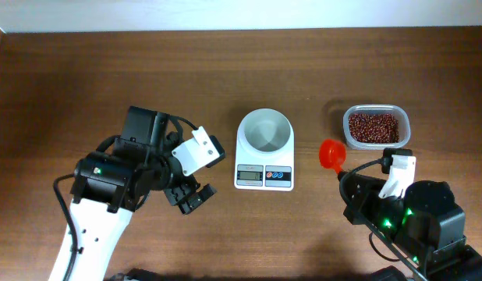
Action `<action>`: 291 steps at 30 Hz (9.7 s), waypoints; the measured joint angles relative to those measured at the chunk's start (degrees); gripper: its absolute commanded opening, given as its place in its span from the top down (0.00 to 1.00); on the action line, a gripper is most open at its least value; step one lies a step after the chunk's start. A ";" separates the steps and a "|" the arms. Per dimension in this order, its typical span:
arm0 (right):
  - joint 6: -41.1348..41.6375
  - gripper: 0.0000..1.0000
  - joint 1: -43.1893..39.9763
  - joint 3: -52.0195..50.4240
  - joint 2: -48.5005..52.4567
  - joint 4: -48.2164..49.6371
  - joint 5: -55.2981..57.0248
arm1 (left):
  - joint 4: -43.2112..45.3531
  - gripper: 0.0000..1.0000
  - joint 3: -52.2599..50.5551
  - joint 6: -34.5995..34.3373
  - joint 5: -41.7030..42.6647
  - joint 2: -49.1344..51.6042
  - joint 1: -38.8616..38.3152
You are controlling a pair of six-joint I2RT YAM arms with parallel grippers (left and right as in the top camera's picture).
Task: Scoop and weigh 50g on scale
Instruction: 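Retract the left gripper and move the held scoop toward the bean tub, then dip the scoop into the red beans with the right gripper, then lift the filled scoop and carry it over the white bowl, then tilt the orange scoop with the right gripper to pour beans into the bowl, then move the empty scoop back to the bean tub with the right gripper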
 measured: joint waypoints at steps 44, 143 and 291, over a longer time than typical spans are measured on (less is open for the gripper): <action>-16.94 0.96 -19.17 17.09 35.06 -17.09 14.27 | -0.28 0.01 0.20 0.00 0.04 0.15 0.00; -38.29 0.96 -57.46 18.53 57.86 -5.20 -33.35 | -0.39 0.01 0.22 0.00 0.04 0.31 0.00; -40.02 0.96 -4.28 19.06 55.95 6.78 -15.21 | -0.37 0.01 0.22 0.02 0.04 0.31 0.00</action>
